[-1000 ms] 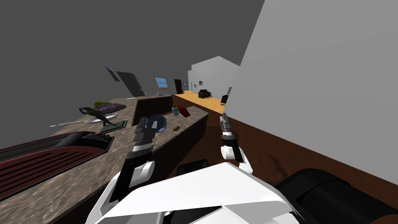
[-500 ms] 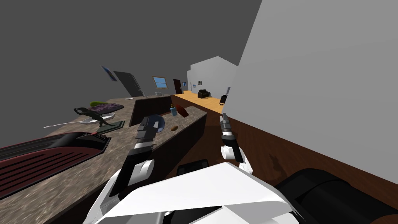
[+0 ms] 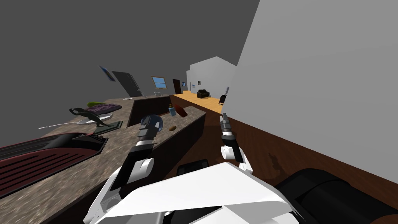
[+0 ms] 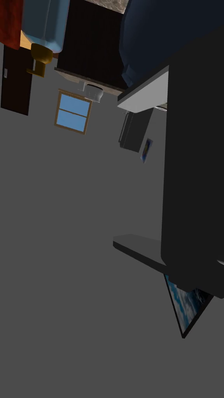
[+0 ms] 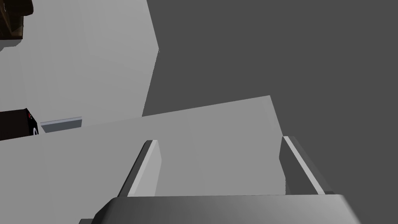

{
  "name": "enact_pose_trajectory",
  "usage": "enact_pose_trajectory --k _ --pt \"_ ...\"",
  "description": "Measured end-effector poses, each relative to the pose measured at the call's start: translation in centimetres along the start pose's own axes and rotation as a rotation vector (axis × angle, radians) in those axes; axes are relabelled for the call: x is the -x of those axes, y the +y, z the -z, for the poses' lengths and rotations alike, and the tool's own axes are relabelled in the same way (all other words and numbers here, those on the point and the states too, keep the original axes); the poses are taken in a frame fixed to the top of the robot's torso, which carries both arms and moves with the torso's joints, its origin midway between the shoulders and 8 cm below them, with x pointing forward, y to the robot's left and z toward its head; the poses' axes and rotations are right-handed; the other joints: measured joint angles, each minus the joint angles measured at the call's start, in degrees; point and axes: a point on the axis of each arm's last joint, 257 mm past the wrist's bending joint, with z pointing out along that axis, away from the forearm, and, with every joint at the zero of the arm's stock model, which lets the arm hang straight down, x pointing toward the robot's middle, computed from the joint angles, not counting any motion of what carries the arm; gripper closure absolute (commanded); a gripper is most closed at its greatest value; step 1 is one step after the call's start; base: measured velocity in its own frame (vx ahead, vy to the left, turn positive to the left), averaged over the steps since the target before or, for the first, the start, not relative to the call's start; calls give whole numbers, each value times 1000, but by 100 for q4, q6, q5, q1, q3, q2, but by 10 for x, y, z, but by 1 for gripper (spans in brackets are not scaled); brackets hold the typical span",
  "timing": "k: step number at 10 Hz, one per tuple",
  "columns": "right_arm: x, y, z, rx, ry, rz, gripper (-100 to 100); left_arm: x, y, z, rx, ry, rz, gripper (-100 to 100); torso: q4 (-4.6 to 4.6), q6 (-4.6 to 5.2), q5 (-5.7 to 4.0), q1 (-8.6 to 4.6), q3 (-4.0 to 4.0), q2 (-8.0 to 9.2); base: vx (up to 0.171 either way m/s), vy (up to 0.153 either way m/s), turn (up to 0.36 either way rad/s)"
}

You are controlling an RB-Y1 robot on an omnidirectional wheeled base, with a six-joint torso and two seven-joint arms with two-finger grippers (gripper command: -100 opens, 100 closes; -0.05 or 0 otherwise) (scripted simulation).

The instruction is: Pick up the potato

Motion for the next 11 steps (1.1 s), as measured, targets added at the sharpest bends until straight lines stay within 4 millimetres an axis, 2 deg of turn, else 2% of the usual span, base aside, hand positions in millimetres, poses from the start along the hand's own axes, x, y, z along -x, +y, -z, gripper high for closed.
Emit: enact_pose_trajectory --k 11 --pt "0 0 0 0 0 0 0 8 56 -10 233 -41 97 -100 -2 -1 1 6 -4 -6 3 -31 -6"
